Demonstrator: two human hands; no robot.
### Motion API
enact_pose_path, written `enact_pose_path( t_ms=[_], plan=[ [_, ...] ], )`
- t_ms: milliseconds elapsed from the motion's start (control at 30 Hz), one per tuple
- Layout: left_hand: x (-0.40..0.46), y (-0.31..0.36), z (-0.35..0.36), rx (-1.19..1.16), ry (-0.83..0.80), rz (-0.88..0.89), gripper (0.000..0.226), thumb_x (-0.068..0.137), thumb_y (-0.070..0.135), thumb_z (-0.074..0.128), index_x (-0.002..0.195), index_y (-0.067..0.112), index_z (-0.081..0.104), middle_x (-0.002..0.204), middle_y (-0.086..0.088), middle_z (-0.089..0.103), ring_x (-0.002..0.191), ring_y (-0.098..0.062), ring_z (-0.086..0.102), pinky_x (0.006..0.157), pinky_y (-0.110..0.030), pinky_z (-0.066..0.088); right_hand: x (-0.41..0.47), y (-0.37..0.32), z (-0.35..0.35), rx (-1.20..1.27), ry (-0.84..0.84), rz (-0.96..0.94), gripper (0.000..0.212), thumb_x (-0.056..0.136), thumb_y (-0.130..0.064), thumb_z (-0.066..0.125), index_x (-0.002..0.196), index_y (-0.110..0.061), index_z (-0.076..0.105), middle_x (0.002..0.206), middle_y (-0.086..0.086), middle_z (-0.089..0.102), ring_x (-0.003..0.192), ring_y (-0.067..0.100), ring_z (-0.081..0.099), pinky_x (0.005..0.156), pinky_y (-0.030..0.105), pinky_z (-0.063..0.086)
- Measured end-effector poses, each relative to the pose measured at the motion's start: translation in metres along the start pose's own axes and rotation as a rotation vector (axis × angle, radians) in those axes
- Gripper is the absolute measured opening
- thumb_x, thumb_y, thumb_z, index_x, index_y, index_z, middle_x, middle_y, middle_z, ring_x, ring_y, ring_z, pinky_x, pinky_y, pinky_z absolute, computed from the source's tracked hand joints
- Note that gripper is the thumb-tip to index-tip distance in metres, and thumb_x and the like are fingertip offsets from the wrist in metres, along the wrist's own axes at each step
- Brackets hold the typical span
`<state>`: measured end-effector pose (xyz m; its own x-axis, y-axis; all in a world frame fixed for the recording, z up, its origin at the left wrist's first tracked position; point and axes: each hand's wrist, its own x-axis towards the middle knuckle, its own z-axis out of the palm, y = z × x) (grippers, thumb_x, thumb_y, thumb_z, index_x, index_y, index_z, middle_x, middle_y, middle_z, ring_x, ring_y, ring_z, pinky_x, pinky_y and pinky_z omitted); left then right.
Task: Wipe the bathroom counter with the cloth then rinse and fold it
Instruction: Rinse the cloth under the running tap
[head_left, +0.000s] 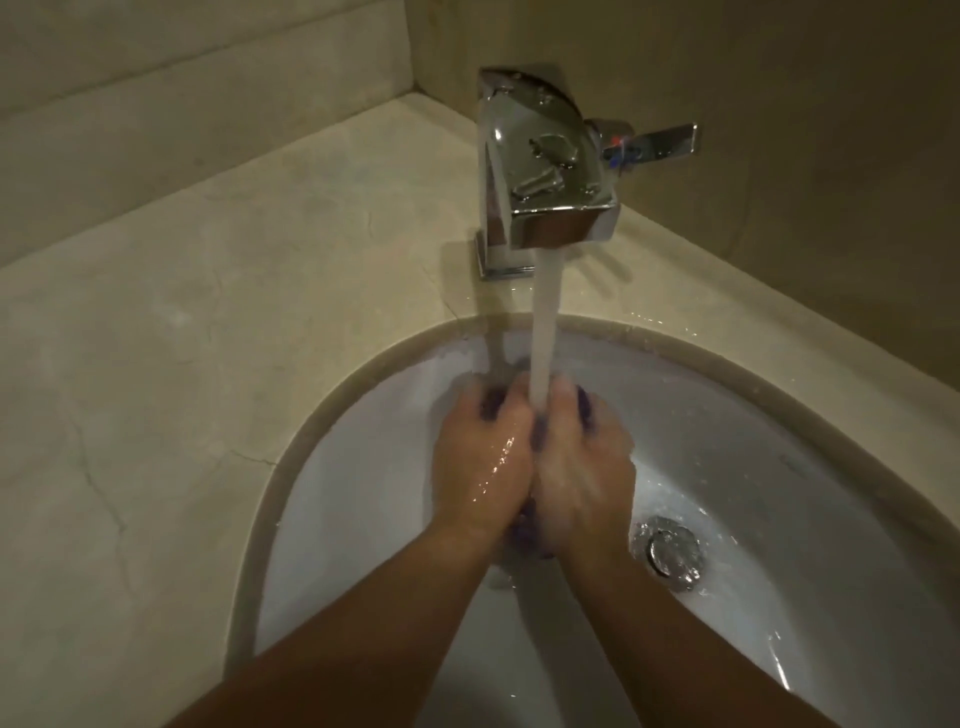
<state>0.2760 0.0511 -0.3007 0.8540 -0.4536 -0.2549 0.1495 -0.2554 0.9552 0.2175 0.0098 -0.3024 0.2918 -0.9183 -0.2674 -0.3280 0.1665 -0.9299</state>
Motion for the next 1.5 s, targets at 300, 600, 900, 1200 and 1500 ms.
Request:
enact_pose_path(
  t_ms=[300,600,900,1200,1500],
  plan=[
    [0.003,0.011,0.0,-0.077,0.018,-0.032,0.019,0.088,0.043,0.065,0.088,0.025,0.073,0.082,0.003,0.075,0.082,-0.02,0.073,0.085,-0.048,0.059,0.009,-0.01,-0.014,-0.143,-0.111,-0.078,0.047,0.091,-0.068,0.044,0.092,-0.027,0.068,0.082,-0.006,0.068,0.081,0.012,0.065,0.072,0.031,0.052],
    [-0.003,0.022,0.004,-0.43,-0.229,-0.335,0.045,0.084,0.046,0.059,0.109,0.012,0.074,0.109,-0.019,0.073,0.104,-0.037,0.07,0.095,-0.058,0.054,-0.009,-0.022,-0.076,0.198,-0.633,-0.039,0.052,0.085,-0.046,0.071,0.126,-0.063,0.046,0.109,-0.024,0.069,0.098,0.013,0.073,0.074,0.044,0.063],
    [-0.001,0.034,-0.003,-0.399,-0.253,-0.256,0.033,0.096,0.039,0.058,0.08,0.018,0.077,0.083,-0.009,0.075,0.081,-0.024,0.073,0.08,-0.039,0.055,-0.005,-0.016,-0.048,-0.1,-0.519,-0.248,0.071,0.074,-0.072,0.067,0.131,-0.051,0.031,0.104,-0.023,0.067,0.095,-0.001,0.068,0.082,0.022,0.052],
    [-0.001,0.032,-0.001,-0.166,-0.125,-0.141,0.027,0.101,0.036,0.052,0.096,0.021,0.073,0.086,-0.006,0.076,0.084,-0.024,0.074,0.088,-0.049,0.059,-0.006,-0.016,-0.05,-0.283,-0.384,-0.28,0.044,0.084,-0.072,0.053,0.117,-0.045,0.045,0.094,-0.016,0.067,0.081,0.001,0.068,0.074,0.029,0.059],
    [-0.006,0.042,-0.006,-0.122,0.026,-0.023,0.025,0.092,0.035,0.056,0.081,0.021,0.072,0.076,-0.001,0.073,0.078,-0.021,0.07,0.081,-0.048,0.058,0.001,-0.008,-0.051,-0.051,-0.54,-0.267,0.027,0.091,-0.046,0.067,0.111,-0.056,0.053,0.103,-0.024,0.068,0.095,-0.001,0.067,0.077,0.029,0.06]
  ],
)
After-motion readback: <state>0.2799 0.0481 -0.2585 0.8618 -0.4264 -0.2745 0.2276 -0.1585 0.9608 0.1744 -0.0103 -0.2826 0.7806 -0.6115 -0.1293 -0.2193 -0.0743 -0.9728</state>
